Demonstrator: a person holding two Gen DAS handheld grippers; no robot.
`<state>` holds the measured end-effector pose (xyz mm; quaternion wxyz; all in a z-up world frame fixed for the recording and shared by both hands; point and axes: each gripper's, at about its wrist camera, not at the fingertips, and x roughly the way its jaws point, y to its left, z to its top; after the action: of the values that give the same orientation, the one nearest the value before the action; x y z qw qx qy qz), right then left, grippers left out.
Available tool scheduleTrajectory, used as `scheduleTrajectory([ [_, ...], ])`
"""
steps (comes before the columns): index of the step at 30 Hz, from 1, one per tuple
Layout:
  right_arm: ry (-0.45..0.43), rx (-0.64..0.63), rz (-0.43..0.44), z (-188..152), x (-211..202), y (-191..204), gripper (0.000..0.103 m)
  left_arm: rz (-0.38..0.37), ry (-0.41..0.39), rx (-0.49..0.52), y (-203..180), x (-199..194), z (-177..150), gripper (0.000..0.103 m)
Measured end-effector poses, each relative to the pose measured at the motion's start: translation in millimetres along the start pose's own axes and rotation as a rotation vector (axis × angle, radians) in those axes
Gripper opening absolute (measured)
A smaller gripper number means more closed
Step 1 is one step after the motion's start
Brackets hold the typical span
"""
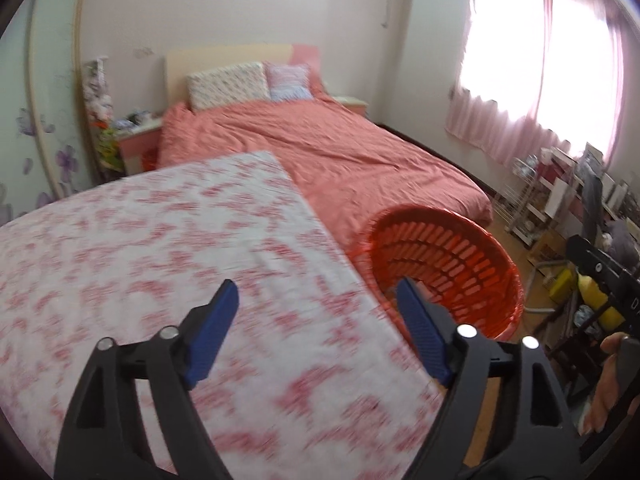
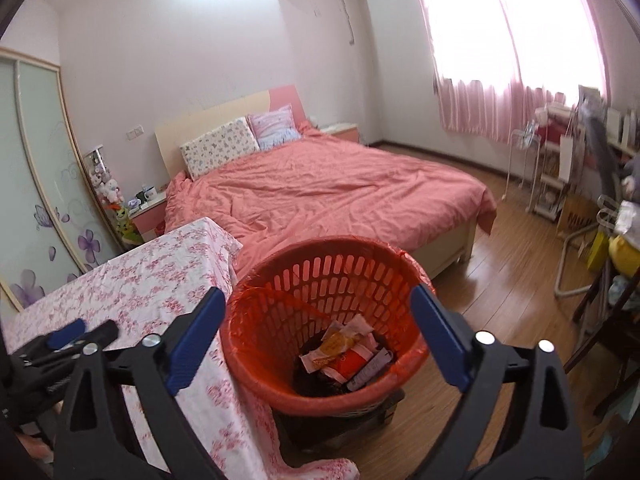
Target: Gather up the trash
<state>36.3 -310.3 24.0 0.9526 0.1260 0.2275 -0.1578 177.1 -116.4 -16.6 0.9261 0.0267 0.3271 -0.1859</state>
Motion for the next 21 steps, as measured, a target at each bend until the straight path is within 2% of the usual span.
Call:
scheduleTrajectory([
  [4,-0.057,-0.069,-0.058,-10.1,-25.4,19.8,0.101,0.084,-0.064,-0.013,17.0,-39.9,-17.8,0.095],
  [6,-0.084,-0.102,-0.098,-15.3,-37.0,28.7,0.101,0.122,-0.092,-0.029,25.9,-58.9,-28.6,0.099],
  [10,-0.145,-0.157,-0.196,-30.0,-62.0,44.5,0.101,0.210,-0.145,-0.039,34.9,-91.6,-50.6,0.099],
  [15,-0.145,-0.128,-0.172,-47.5,-86.8,49.4,0.101,0.294,-0.179,-0.061,41.5,-122.6,-75.5,0.099],
  [21,-0.180,-0.128,-0.224,-66.0,-101.4,56.5,0.101,0.362,-0.204,-0.095,45.5,-147.2,-93.5,0.099],
])
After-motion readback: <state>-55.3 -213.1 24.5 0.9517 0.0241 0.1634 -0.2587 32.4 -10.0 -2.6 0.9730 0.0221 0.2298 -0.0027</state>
